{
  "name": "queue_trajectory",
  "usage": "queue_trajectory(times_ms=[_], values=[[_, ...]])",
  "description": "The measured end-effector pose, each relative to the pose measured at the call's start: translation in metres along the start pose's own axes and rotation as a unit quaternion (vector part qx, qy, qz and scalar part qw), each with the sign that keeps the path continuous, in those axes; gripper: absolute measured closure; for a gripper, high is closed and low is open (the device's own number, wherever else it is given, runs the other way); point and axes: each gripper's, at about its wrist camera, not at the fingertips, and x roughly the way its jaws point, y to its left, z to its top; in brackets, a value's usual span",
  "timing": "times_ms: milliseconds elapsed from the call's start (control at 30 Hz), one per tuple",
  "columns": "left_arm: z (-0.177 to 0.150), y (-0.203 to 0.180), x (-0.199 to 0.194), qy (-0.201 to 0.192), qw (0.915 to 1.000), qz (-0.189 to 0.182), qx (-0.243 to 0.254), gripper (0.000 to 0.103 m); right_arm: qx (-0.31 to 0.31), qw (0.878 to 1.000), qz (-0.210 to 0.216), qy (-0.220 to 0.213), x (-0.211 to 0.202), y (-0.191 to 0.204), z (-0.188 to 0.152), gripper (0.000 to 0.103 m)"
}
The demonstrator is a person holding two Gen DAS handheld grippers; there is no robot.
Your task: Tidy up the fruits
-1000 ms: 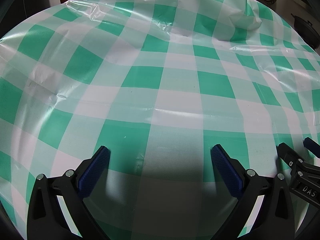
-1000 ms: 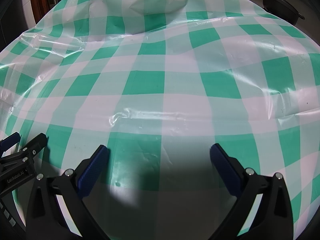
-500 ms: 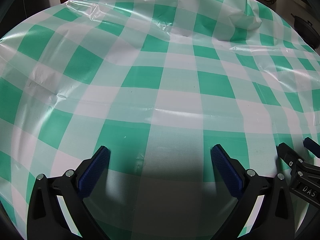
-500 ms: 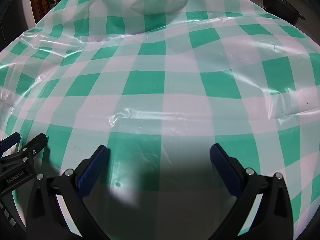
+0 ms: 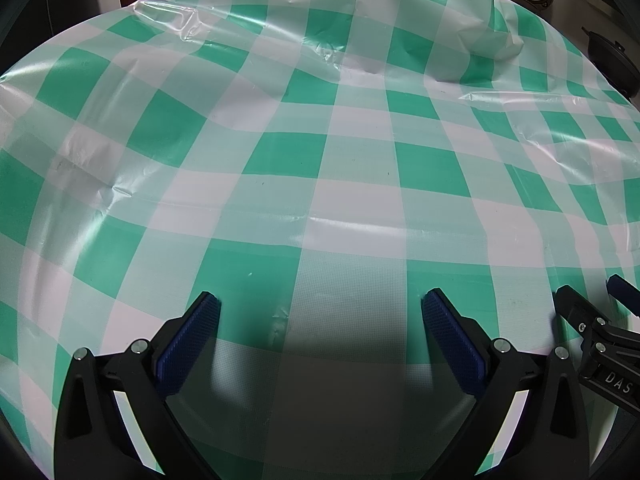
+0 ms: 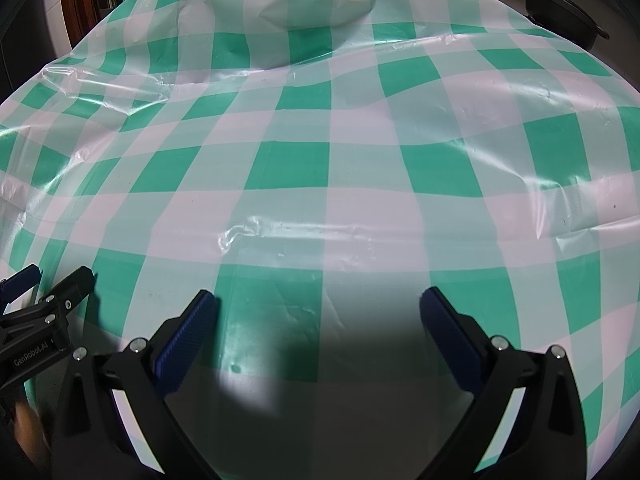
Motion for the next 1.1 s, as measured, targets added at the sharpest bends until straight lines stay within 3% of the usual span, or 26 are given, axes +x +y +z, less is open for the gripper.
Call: queue_trajectory(times_ms=[1100], values=[[-0.0012,-0.0058,0.0018,-0.001,0.9998,-0.01,0.014,0.004,0.0,1.0,0.0,0.0,0.0,0.0007,0.0002,0.001]])
